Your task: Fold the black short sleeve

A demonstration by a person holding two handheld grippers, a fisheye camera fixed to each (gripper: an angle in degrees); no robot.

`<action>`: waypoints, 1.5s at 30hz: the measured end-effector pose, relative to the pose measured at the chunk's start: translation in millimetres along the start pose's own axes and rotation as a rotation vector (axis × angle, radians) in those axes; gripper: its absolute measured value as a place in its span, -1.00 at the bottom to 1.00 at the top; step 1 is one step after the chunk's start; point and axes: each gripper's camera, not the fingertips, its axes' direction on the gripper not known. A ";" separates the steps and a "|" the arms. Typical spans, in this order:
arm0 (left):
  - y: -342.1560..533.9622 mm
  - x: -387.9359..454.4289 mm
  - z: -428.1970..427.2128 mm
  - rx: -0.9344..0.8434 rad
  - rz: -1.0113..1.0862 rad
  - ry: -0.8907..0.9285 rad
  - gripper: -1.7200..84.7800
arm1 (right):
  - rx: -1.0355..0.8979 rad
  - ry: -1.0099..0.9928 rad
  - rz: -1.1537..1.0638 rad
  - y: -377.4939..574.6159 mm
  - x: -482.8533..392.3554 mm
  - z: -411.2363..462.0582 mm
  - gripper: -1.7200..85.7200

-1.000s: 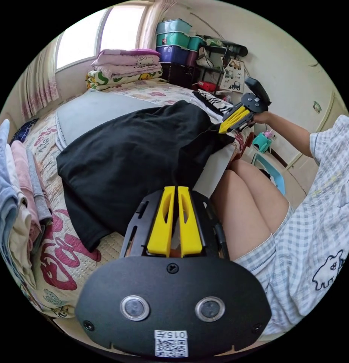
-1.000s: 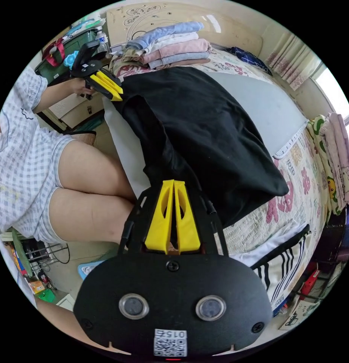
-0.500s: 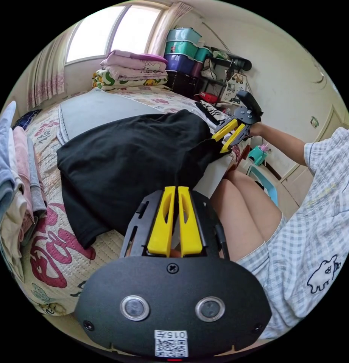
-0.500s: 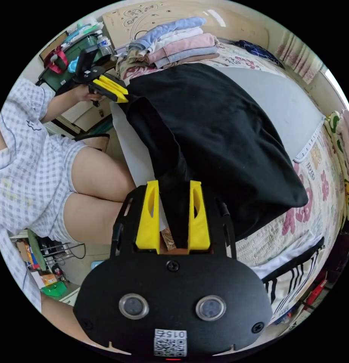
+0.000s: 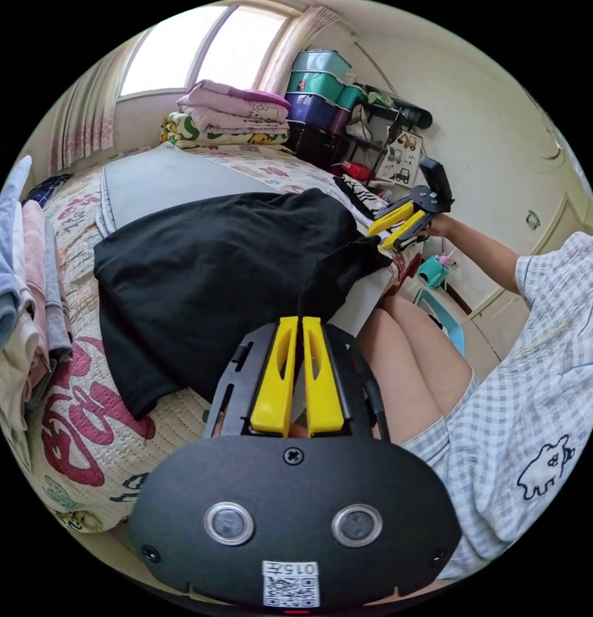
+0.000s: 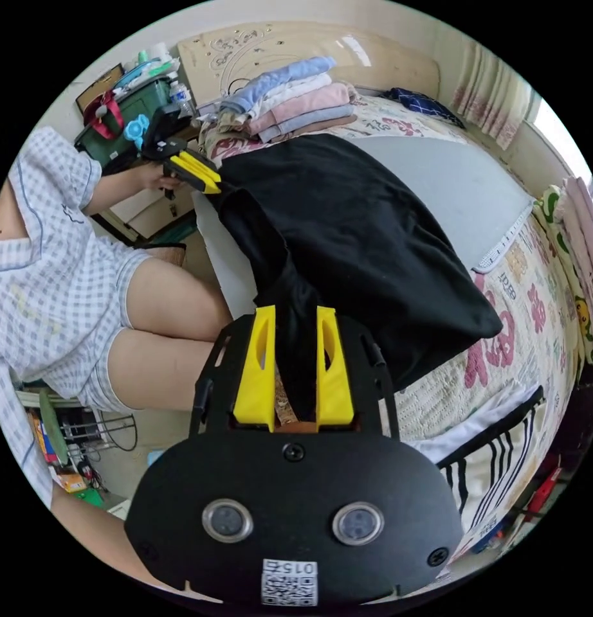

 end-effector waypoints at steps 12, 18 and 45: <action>-0.7 14.3 -27.5 0.041 0.061 -0.045 -0.96 | 0.203 -0.155 0.136 -19.4 43.4 -58.0 -0.91; -130.8 -28.4 -101.1 0.289 0.076 -0.263 -0.94 | 0.413 0.223 0.210 -117.2 118.1 -203.7 -0.95; 80.0 -102.0 -68.6 0.100 -0.626 -0.354 -0.68 | 0.383 -0.126 1.097 39.7 152.4 -87.4 -0.63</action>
